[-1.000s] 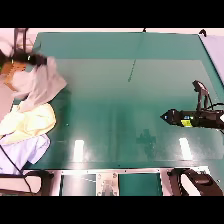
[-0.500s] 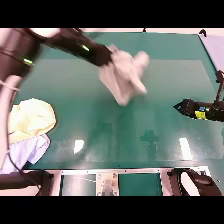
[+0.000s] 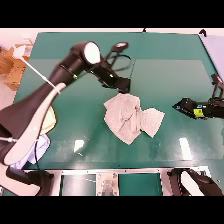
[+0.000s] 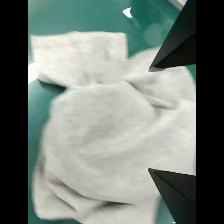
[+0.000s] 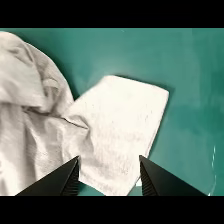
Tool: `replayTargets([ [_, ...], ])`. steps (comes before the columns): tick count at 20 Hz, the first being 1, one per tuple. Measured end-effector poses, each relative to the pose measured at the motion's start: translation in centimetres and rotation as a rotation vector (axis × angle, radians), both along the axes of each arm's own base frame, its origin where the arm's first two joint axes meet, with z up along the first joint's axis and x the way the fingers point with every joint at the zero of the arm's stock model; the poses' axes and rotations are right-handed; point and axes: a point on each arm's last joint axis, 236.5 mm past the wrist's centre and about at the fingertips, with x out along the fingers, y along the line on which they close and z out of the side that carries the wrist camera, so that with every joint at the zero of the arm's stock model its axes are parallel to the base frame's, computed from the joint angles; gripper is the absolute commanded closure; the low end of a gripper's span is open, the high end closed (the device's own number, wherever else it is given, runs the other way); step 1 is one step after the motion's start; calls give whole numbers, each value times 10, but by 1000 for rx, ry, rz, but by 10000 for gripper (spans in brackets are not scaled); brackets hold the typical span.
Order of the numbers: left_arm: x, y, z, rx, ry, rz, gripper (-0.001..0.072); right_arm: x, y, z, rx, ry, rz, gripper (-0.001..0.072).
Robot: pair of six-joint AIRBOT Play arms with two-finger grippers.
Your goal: Fold the shirts.
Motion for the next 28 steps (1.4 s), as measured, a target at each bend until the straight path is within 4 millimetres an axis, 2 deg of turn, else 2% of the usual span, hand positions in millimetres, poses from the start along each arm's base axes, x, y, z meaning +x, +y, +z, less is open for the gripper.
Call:
replayTargets([
  [3,-19,57,-15,113,176,30,-3,-9,0,-31,39,117,-3,317],
  [5,-48,76,-32,156,282,29,-3,-21,3,-53,64,189,-6,317],
  [7,-81,87,-62,171,372,54,-3,-32,6,-74,81,241,-18,318],
  [9,-118,83,-97,147,459,83,-3,-36,9,-91,105,272,-33,317],
  [11,-145,70,-127,84,514,120,-3,-32,13,-104,137,282,-40,317],
  [13,-160,49,-147,-10,523,168,-3,-24,17,-116,170,289,-40,323],
  [14,-161,40,-153,-45,509,193,-3,-20,17,-121,179,293,-37,327],
  [17,-161,19,-166,-116,480,264,-3,0,20,-129,217,282,-11,518],
  [18,-163,11,-169,-137,487,285,-2,9,20,-131,226,269,-1,661],
  [19,-164,5,-171,-151,490,301,89,19,19,-132,231,256,6,699],
  [21,-160,0,-180,-158,466,335,676,35,17,-130,240,227,16,699],
  [25,-154,-4,-183,-171,431,351,689,63,11,-116,233,163,33,700],
  [28,-135,1,-168,-195,380,353,689,88,6,-87,228,94,61,700],
])
